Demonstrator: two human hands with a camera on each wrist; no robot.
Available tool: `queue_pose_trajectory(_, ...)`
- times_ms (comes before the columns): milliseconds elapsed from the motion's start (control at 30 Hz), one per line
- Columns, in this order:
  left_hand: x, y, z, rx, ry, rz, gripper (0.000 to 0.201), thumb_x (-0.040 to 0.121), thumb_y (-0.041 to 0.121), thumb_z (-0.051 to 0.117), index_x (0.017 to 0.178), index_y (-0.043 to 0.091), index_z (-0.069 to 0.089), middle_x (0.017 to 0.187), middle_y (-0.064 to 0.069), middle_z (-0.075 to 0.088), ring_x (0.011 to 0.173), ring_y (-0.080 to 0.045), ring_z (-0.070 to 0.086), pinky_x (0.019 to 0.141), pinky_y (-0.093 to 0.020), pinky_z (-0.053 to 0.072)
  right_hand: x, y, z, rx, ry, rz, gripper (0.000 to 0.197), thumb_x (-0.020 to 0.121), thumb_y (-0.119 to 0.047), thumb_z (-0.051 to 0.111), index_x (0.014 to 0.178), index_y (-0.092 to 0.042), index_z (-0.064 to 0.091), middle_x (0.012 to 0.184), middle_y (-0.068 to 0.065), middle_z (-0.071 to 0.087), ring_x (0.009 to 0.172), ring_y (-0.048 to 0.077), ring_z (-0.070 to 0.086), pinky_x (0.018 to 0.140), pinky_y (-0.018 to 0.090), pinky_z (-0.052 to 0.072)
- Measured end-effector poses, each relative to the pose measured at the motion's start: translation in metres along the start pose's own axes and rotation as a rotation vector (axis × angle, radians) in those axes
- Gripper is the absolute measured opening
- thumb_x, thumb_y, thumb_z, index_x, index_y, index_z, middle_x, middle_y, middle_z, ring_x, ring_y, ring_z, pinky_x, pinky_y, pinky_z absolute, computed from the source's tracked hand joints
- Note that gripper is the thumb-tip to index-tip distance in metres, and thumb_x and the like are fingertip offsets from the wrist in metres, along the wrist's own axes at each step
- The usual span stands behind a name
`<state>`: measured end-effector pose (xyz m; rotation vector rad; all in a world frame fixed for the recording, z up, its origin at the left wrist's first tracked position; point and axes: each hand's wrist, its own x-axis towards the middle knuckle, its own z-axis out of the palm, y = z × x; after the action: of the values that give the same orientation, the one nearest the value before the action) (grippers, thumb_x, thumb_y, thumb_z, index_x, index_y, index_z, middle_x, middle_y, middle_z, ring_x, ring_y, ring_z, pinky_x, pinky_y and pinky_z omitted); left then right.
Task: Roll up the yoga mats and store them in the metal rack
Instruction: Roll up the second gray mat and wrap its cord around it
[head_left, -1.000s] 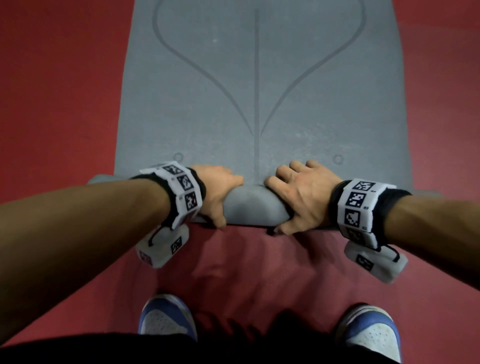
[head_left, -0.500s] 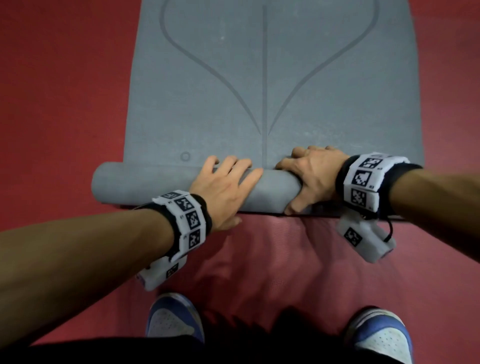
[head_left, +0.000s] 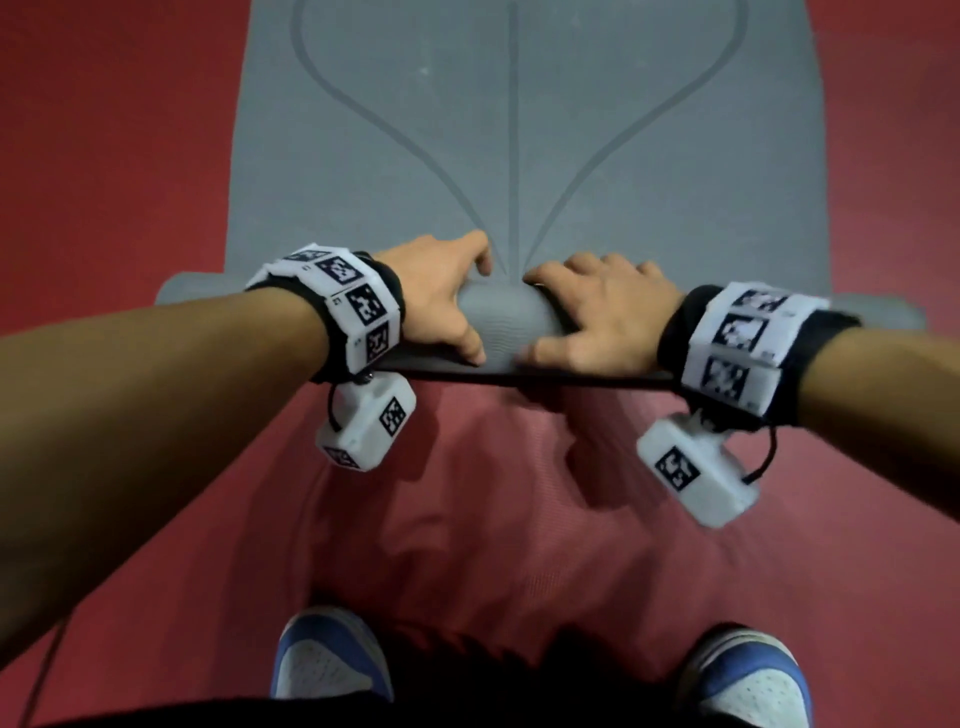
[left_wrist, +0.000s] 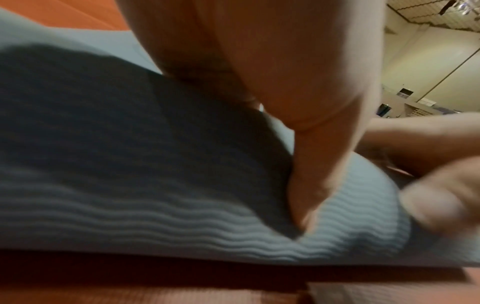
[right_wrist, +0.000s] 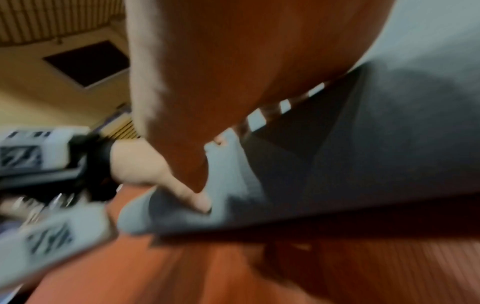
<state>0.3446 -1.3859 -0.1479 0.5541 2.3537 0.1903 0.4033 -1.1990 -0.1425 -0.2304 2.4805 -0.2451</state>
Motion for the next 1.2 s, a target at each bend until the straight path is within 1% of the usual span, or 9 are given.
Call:
queue_pose_trajectory(167, 0.001, -0.003, 0.007, 0.107, 0.000, 0.004, 0.072, 0.066, 0.063, 0.068, 0.123, 0.024, 0.046, 0.123, -0.005, 0.060, 0.119, -0.026, 0.051, 0.096, -0.040, 0.040, 0.006, -0.004, 0.024, -0.320, 0.095, -0.123, 0.119, 0.057, -0.088, 0.058, 0.148, -0.025, 0.015, 0.136, 0.009, 0.041, 0.117, 0.034, 0.043, 0.094, 0.047, 0.035)
queue_pose_trajectory(267, -0.008, 0.000, 0.026, 0.288, 0.284, 0.077, 0.092, 0.067, 0.062, 0.034, 0.147, 0.015, 0.039, 0.155, -0.006, 0.038, 0.144, -0.028, 0.029, 0.109, -0.052, 0.024, 0.029, 0.004, 0.007, -0.289, 0.083, -0.118, 0.110, 0.054, -0.081, 0.066, 0.142, -0.029, 0.026, 0.131, 0.010, 0.043, 0.115, 0.035, 0.044, 0.094, 0.047, 0.038)
queue_pose_trajectory(367, -0.012, 0.003, 0.052, 0.391, 0.495, 0.190, 0.090, 0.074, 0.051, 0.047, 0.150, 0.005, 0.031, 0.153, -0.016, 0.038, 0.138, -0.036, 0.039, 0.105, -0.058, 0.031, 0.042, 0.008, -0.008, -0.286, 0.040, -0.110, 0.104, 0.048, -0.085, 0.065, 0.134, -0.035, 0.034, 0.125, 0.008, 0.047, 0.113, 0.034, 0.044, 0.093, 0.047, 0.036)
queue_pose_trajectory(500, 0.010, -0.003, 0.044, 0.481, 0.426, 0.172, 0.119, 0.053, 0.066, 0.076, 0.146, 0.004, 0.035, 0.142, -0.014, 0.050, 0.123, -0.035, 0.052, 0.097, -0.057, 0.039, 0.058, 0.014, -0.030, -0.312, -0.042, -0.044, 0.112, 0.041, -0.095, 0.055, 0.138, -0.046, 0.032, 0.125, 0.005, 0.050, 0.114, 0.032, 0.044, 0.095, 0.049, 0.033)
queue_pose_trajectory(634, 0.038, 0.000, -0.001, 0.355, 0.141, 0.137, 0.092, 0.057, 0.063, 0.074, 0.132, 0.021, 0.042, 0.124, -0.001, 0.056, 0.111, -0.028, 0.054, 0.086, -0.046, 0.041, 0.055, 0.022, -0.047, -0.218, 0.057, 0.073, 0.118, 0.042, -0.095, 0.053, 0.145, -0.043, 0.029, 0.133, 0.005, 0.050, 0.119, 0.034, 0.045, 0.096, 0.048, 0.032)
queue_pose_trajectory(767, 0.065, -0.001, -0.043, 0.278, -0.029, 0.105, 0.078, 0.051, 0.069, 0.076, 0.116, 0.031, 0.057, 0.122, 0.002, 0.044, 0.114, -0.025, 0.040, 0.078, -0.039, 0.039, 0.042, 0.018, -0.063, -0.028, 0.098, 0.200, 0.075, 0.070, -0.079, 0.057, 0.133, -0.039, 0.047, 0.126, 0.007, 0.054, 0.118, 0.034, 0.050, 0.095, 0.045, 0.036)
queue_pose_trajectory(867, 0.075, 0.000, -0.059, 0.240, -0.082, 0.118, 0.075, 0.050, 0.068, 0.081, 0.113, 0.031, 0.061, 0.114, -0.002, 0.058, 0.105, -0.028, 0.055, 0.079, -0.038, 0.046, 0.031, 0.005, -0.064, -0.109, 0.117, 0.183, 0.052, 0.086, -0.061, 0.052, 0.127, -0.028, 0.049, 0.124, 0.009, 0.054, 0.115, 0.034, 0.051, 0.091, 0.043, 0.040)
queue_pose_trajectory(1067, 0.080, -0.009, -0.071, 0.106, -0.050, 0.075, 0.084, 0.066, 0.065, 0.076, 0.138, 0.041, 0.040, 0.135, 0.001, 0.058, 0.122, -0.031, 0.053, 0.088, -0.039, 0.042, 0.042, -0.011, -0.041, -0.103, -0.104, 0.277, 0.131, 0.067, -0.078, 0.063, 0.153, -0.015, -0.013, 0.160, 0.019, -0.008, 0.148, 0.037, -0.009, 0.117, 0.057, 0.001)
queue_pose_trajectory(1200, 0.086, -0.020, -0.068, 0.237, 0.245, 0.221, 0.054, 0.091, 0.055, 0.051, 0.138, 0.029, 0.048, 0.139, 0.003, 0.054, 0.122, -0.028, 0.053, 0.094, -0.048, 0.040, 0.092, 0.017, -0.058, -0.087, -0.084, 0.222, 0.148, 0.049, -0.077, 0.076, 0.153, -0.018, -0.010, 0.158, 0.016, 0.007, 0.148, 0.035, 0.002, 0.117, 0.059, 0.005)
